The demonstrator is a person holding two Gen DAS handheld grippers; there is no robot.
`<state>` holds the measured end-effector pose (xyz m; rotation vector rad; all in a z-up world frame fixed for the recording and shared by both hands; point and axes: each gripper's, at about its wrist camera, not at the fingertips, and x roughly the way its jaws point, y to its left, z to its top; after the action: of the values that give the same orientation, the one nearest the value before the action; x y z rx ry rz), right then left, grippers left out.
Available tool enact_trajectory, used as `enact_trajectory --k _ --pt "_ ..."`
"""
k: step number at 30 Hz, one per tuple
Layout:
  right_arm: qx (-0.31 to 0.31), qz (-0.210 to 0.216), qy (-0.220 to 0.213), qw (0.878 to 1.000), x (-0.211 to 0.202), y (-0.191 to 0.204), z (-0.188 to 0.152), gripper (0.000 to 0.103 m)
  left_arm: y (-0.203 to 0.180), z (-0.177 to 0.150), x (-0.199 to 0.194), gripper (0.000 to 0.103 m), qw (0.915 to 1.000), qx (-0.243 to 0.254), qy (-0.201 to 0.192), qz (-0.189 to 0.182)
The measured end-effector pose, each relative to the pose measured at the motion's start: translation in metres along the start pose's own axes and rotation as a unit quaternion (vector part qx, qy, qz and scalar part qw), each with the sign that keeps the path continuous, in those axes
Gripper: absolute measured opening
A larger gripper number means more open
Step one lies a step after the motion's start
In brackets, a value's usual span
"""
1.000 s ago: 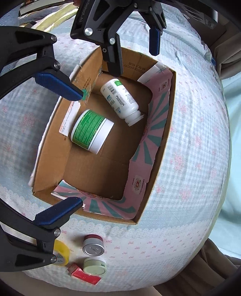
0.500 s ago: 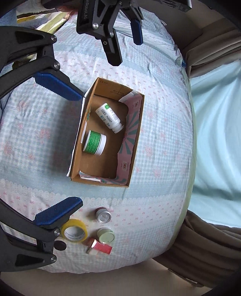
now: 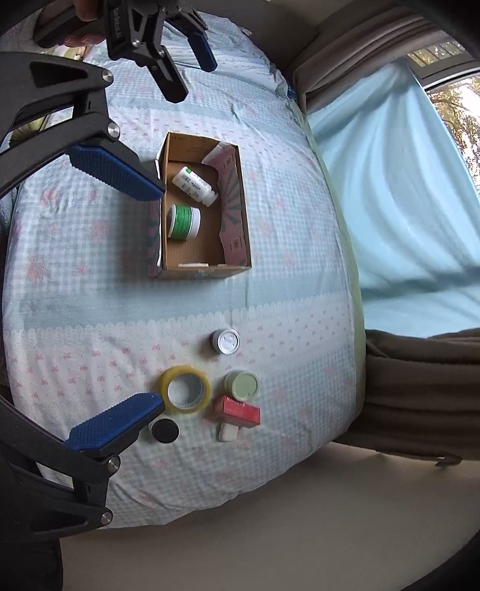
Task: Organize rigid objects
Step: 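Lift both tools away from the box toward the remaining items, then grasp the yellow tape roll with left tool while right tool grasps red box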
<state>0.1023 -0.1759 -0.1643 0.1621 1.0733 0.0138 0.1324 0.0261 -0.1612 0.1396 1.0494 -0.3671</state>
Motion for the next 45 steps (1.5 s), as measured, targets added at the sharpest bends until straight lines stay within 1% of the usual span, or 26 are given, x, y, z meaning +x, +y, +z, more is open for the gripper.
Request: enact_trajectory --k 4,8,13,15,17,19,21,24,30,31,32,36,38,41,43,44,45 --pt "-0.005 0.02 0.005 1.0 0.004 -0.062 0.008 0.103 -0.056 0.001 0.021 0.103 0.9999 -0.012 0.009 0.001" --pt "-0.008 0.049 0.006 0.999 0.017 -0.12 0.025 0.103 -0.106 0.001 0.052 0.103 0.9995 -0.022 0.023 -0.002" --pt "0.005 0.074 0.022 0.997 0.047 -0.177 0.048 0.103 -0.147 0.0 0.101 0.103 0.9978 -0.029 0.057 -0.017" --pt "0.016 0.086 0.027 0.996 0.063 -0.193 0.057 0.103 -0.16 -0.001 0.122 0.103 0.9973 -0.021 0.068 -0.02" --pt "0.026 0.096 0.035 0.994 0.084 -0.207 0.066 0.103 -0.171 -0.002 0.146 0.103 0.9965 -0.007 0.08 -0.02" --pt "0.029 0.098 0.041 0.994 0.105 -0.218 0.073 0.103 -0.179 -0.004 0.173 0.103 0.9952 0.006 0.093 -0.029" --pt "0.034 0.101 0.046 0.993 0.129 -0.229 0.079 0.103 -0.188 -0.007 0.204 0.103 0.9934 0.018 0.106 -0.038" --pt "0.048 0.109 0.058 0.991 0.168 -0.247 0.086 0.103 -0.202 -0.013 0.252 0.103 0.9906 0.044 0.123 -0.041" --pt "0.069 0.12 0.085 0.987 0.248 -0.279 0.096 0.103 -0.224 -0.028 0.333 0.103 0.9851 0.079 0.137 -0.067" --pt "0.072 0.124 0.089 0.986 0.26 -0.283 0.098 0.101 -0.227 -0.031 0.345 0.103 0.9845 0.085 0.136 -0.07" --pt "0.077 0.13 0.093 0.984 0.272 -0.287 0.1 0.098 -0.23 -0.033 0.354 0.103 0.9843 0.091 0.133 -0.072" --pt "0.102 0.157 0.105 0.977 0.313 -0.3 0.107 0.097 -0.235 -0.036 0.386 0.103 0.985 0.106 0.117 -0.07" --pt "0.11 0.172 0.11 0.973 0.328 -0.304 0.111 0.091 -0.236 -0.034 0.396 0.103 0.9853 0.109 0.107 -0.076" --pt "0.121 0.187 0.122 0.967 0.349 -0.307 0.114 0.085 -0.241 -0.029 0.408 0.103 0.9848 0.12 0.093 -0.085" --pt "0.127 0.191 0.131 0.964 0.361 -0.31 0.115 0.082 -0.248 -0.025 0.411 0.103 0.984 0.138 0.081 -0.077" --pt "0.13 0.194 0.135 0.963 0.366 -0.311 0.114 0.077 -0.25 -0.024 0.413 0.103 0.9836 0.145 0.078 -0.073" --pt "0.132 0.197 0.138 0.962 0.37 -0.311 0.114 0.075 -0.253 -0.021 0.415 0.103 0.9833 0.149 0.076 -0.072"
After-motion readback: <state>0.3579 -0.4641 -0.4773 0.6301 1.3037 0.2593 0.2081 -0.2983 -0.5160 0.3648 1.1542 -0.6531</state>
